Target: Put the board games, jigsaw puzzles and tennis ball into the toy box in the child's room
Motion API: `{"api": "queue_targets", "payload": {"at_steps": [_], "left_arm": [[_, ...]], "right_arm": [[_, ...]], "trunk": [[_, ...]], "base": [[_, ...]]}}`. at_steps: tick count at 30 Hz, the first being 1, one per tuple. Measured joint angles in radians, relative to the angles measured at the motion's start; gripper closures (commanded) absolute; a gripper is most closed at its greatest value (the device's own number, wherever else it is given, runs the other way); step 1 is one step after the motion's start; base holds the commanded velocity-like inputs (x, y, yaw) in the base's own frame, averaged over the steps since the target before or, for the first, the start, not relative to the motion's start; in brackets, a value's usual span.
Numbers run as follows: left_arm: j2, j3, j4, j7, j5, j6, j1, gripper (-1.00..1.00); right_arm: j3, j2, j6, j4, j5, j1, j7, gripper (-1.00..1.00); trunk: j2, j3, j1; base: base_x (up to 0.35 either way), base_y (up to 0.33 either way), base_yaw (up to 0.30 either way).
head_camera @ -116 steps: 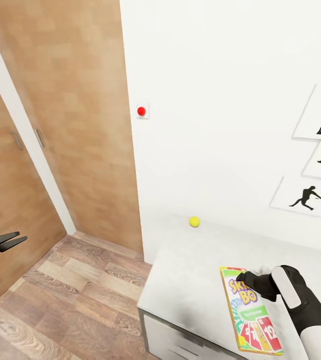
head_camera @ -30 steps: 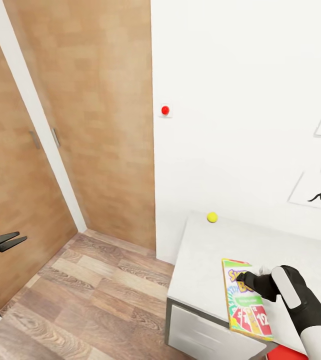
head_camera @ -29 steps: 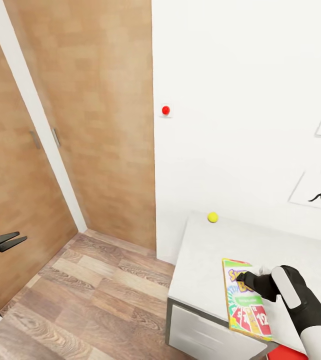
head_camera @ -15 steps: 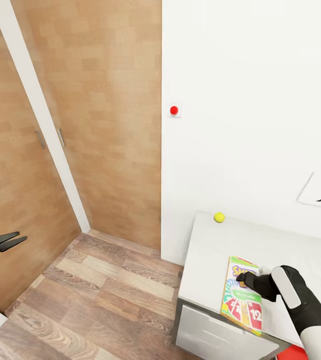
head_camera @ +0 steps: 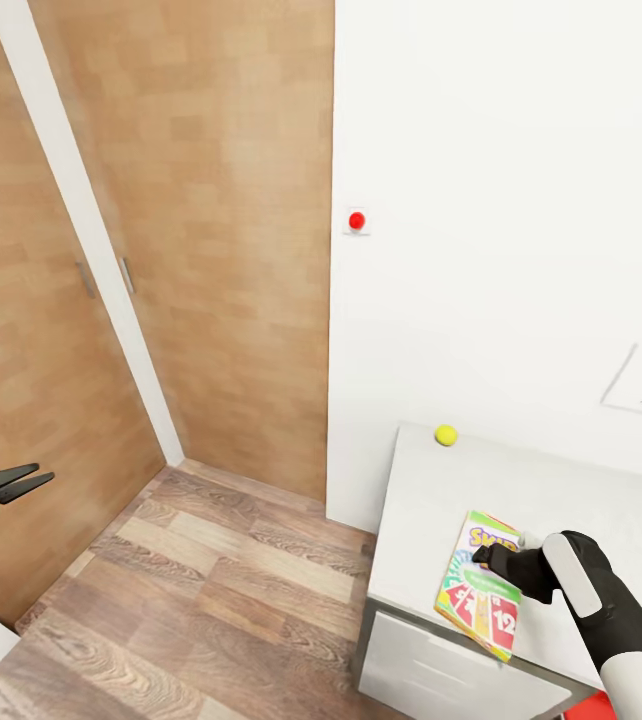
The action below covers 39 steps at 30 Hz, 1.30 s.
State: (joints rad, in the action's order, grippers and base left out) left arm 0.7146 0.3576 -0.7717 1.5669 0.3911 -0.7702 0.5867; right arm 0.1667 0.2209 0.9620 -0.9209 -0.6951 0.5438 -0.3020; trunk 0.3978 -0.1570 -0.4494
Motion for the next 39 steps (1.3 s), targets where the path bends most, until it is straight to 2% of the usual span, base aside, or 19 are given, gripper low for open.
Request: {"api": "queue_targets", "payload": {"at_steps": [19,30,39], "left_arm": [[0.0,0.0,0.0,0.0,-0.001,0.0,0.0,-1.0],[0.0,0.0,0.0,0.0,0.0,0.0,0.0,-1.0],[0.0,0.0,0.0,0.0,0.0,0.0,0.0,-1.0]], "right_arm": [[0.0,0.0,0.0,0.0,0.0,0.0,0.0,-1.0],[0.0,0.0,0.0,0.0,0.0,0.0,0.0,-1.0],[0.0,0.0,0.0,0.0,0.0,0.0,0.0,-1.0]], "trunk": [[0.0,0.0,0.0],[0.0,0.0,0.0],[0.0,0.0,0.0]], "base": [[0.034,0.067,0.0],[0.004,0.121,0.0],[0.116,0.151,0.0]]}}
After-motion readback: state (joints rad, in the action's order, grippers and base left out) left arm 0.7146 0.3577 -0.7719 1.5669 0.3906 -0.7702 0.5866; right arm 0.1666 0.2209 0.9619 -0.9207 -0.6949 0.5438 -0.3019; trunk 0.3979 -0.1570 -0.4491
